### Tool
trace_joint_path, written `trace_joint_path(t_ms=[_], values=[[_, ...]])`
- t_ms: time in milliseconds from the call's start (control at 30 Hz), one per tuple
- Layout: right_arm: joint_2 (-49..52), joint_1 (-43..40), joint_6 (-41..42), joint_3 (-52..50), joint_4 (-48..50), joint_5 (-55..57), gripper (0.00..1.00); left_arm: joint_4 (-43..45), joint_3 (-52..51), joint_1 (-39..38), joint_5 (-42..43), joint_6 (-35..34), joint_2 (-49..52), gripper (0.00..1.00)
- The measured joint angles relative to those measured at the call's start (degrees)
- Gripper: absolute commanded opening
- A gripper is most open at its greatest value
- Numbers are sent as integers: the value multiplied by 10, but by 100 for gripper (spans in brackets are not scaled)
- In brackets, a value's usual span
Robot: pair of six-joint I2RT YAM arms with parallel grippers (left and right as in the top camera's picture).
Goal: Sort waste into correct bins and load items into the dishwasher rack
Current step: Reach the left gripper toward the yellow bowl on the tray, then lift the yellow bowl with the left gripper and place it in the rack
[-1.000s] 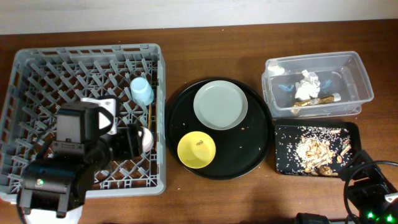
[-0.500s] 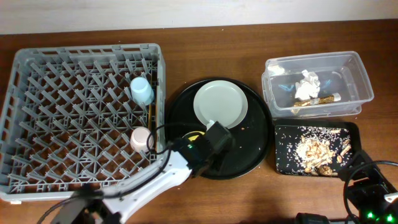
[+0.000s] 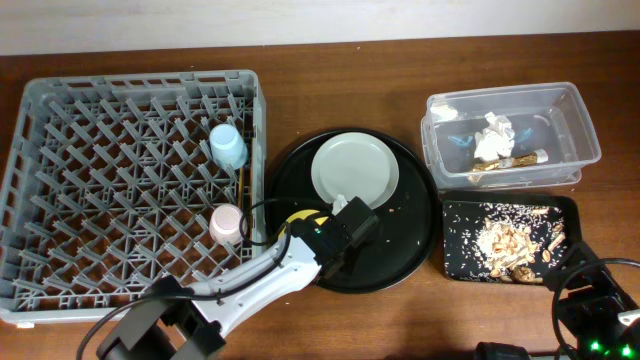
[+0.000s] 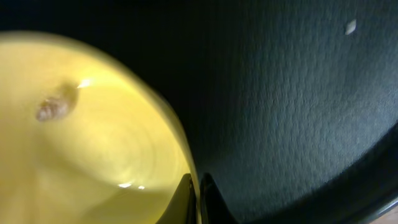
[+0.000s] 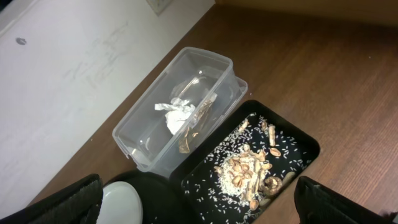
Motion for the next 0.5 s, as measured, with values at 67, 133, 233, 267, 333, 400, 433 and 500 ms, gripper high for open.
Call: trace_joint_path(t_ms=[67, 133, 233, 267, 333, 400, 433, 500], values=[[0, 0, 0, 0, 0, 0, 98, -29, 19, -1, 10, 0, -1, 1], [0, 0, 0, 0, 0, 0, 99, -87, 62, -1, 23, 3, -36, 1], [0, 0, 0, 0, 0, 0, 99, -92, 150, 6, 9, 12, -212, 1], [0, 0, 0, 0, 0, 0, 99, -99, 156, 9, 1, 16, -244, 1], [0, 0, 0, 0, 0, 0, 99, -127, 152, 9, -2, 18, -230, 1], [0, 0, 0, 0, 0, 0, 99, -130, 152, -6, -30, 17, -202, 1], [0, 0, 0, 0, 0, 0, 99, -130, 152, -32, -68, 13, -180, 1], [0, 0, 0, 0, 0, 0, 99, -111, 151, -107, -195, -7, -112, 1]])
